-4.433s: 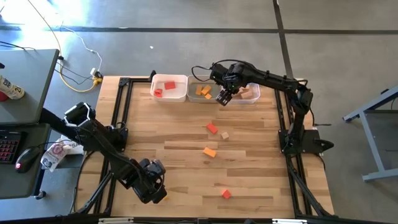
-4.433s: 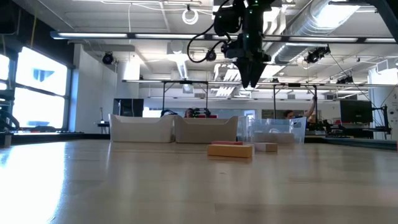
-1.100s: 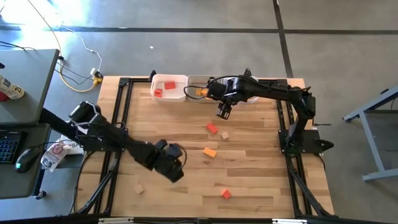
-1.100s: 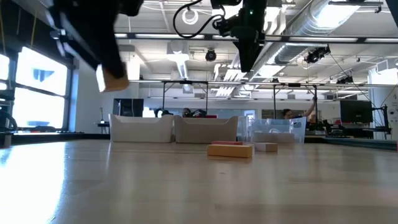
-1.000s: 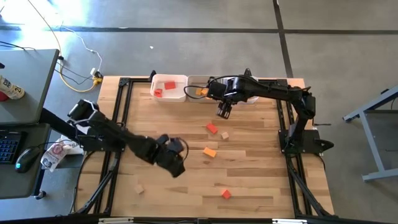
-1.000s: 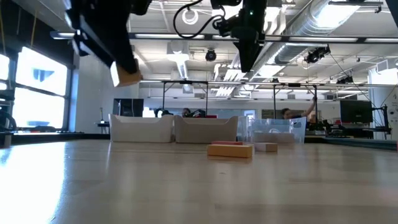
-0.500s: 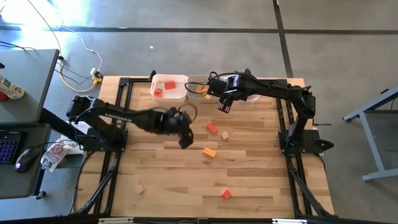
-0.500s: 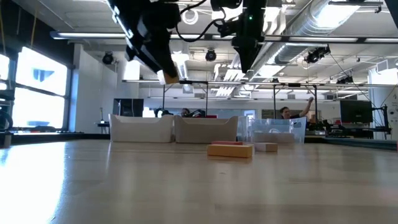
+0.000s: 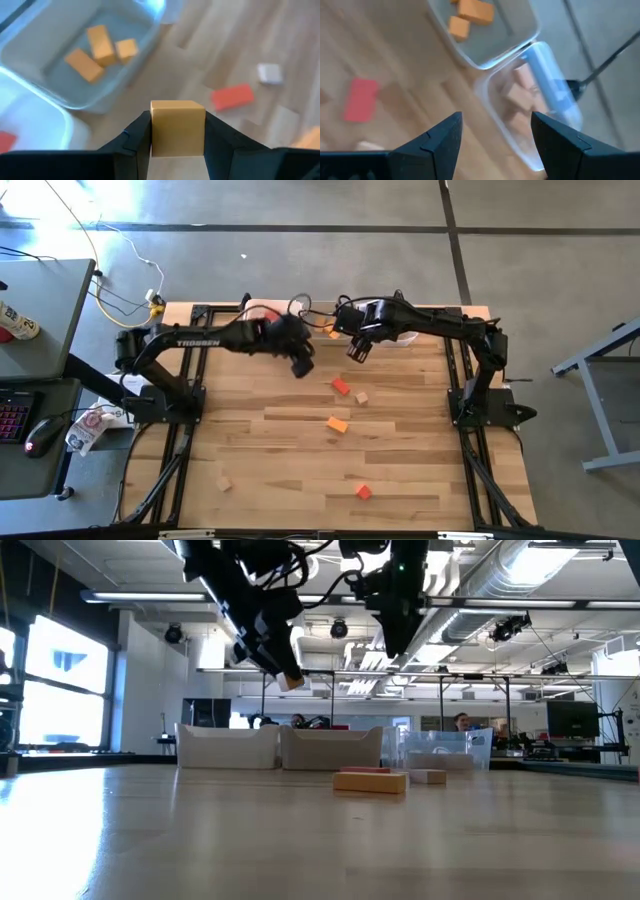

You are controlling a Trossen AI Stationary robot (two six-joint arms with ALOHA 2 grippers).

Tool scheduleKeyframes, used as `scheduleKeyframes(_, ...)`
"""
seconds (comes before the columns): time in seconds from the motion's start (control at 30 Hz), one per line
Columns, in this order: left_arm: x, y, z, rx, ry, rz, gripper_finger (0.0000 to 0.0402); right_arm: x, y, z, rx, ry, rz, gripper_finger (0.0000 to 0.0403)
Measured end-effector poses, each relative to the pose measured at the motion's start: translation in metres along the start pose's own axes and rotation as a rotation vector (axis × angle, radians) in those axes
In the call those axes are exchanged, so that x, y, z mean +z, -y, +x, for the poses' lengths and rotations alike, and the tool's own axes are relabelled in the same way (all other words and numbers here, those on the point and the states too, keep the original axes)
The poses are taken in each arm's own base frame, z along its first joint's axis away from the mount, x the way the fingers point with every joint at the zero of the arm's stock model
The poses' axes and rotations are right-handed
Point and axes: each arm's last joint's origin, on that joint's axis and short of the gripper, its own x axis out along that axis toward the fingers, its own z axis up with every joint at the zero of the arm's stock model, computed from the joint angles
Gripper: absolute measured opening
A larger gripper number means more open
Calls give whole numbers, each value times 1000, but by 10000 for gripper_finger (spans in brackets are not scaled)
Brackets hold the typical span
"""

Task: Sort & place blocks by color
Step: Put the yellow block into the gray bin

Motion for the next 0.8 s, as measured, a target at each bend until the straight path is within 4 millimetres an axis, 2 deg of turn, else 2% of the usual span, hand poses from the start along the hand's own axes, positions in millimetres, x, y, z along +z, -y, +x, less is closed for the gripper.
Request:
scheduleKeyframes(0.2, 7, -36, 11, 38, 21, -36, 115, -4, -9, -4, 37, -17, 64, 224)
scheduleKeyframes(0.4, 14, -62, 27, 39, 86, -55, 115, -5, -16, -8, 44, -10, 107, 224)
scheduleKeyframes(0.6, 13, -82, 52, 74, 109, -64, 115, -7, -21, -10, 53, -8, 136, 224)
scheduleKeyframes(0.8, 11, -94, 69, 94, 121, -78, 117, -9, -28, -13, 111, -22, 144, 224)
